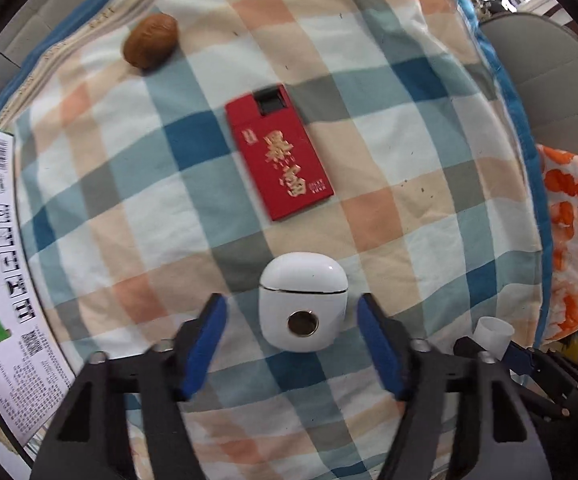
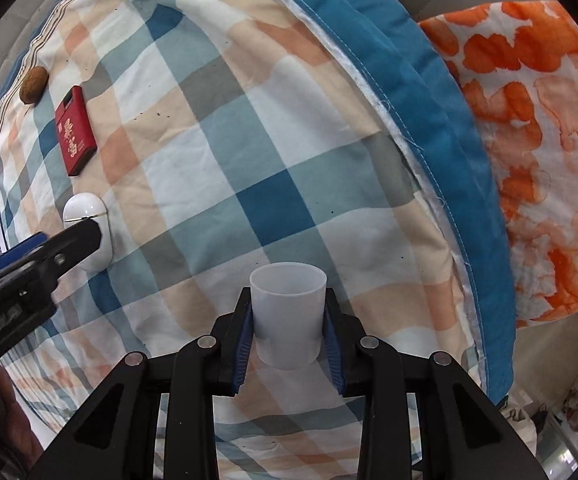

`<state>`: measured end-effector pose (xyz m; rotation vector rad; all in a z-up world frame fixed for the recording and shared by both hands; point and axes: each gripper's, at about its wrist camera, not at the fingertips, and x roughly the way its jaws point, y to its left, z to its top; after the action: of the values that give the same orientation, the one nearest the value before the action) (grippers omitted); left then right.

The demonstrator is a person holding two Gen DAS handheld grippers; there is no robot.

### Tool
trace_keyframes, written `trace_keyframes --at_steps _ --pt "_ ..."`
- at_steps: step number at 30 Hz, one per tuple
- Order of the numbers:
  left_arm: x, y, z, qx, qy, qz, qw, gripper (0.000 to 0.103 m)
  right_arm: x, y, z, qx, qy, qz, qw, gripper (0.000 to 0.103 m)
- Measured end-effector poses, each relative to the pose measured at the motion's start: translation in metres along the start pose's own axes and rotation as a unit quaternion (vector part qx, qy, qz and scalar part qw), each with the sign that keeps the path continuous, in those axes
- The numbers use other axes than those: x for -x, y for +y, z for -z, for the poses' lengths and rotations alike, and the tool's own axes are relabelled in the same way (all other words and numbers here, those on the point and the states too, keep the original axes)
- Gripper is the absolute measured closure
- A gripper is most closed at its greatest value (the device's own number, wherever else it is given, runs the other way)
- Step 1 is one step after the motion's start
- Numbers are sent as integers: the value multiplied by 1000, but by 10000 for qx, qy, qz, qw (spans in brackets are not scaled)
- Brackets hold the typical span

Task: Organize rigid objects
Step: 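Grasp the white earbud case with left tool while right tool grasps the small white cup, then carry the earbud case with left tool while right tool carries the white cup over the box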

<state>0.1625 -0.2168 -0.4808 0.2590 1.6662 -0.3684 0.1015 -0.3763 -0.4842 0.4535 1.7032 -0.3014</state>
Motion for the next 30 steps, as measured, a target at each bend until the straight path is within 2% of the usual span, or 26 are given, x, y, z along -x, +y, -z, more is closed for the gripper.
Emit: trace_keyframes --at_steps 1,2,4,6,9,14,18,21,28,30 --pt "-6 -2 -1 -28 87 17 10000 58 -5 -1 0 7 16 4 10000 69" --pt "-10 -3 -1 -50 139 -8 9999 60 -6 -2 -2 29 29 18 10000 69" --pt "-11 -5 1 -98 83 -52 9999 60 -8 0 -4 81 43 37 10000 69" --pt "-9 -5 4 -96 65 -24 9999 60 -14 24 -9 129 58 32 9999 69" --pt "-7 -1 20 -78 80 -19 9999 60 -12 35 -5 247 88 -35 9996 69" --pt "-6 33 59 75 204 -25 9998 60 -15 68 4 681 246 -173 9972 69" --pt "-15 60 78 316 326 3 9990 60 -30 93 12 985 406 -102 9943 69" --pt "-19 70 80 464 356 214 9981 60 -35 100 11 1036 385 50 9939 69" --pt "-24 66 75 434 352 109 9984 56 -35 94 9 1014 410 93 9940 69" --pt "-23 60 61 420 346 75 9985 54 -34 103 12 968 411 101 9944 69"
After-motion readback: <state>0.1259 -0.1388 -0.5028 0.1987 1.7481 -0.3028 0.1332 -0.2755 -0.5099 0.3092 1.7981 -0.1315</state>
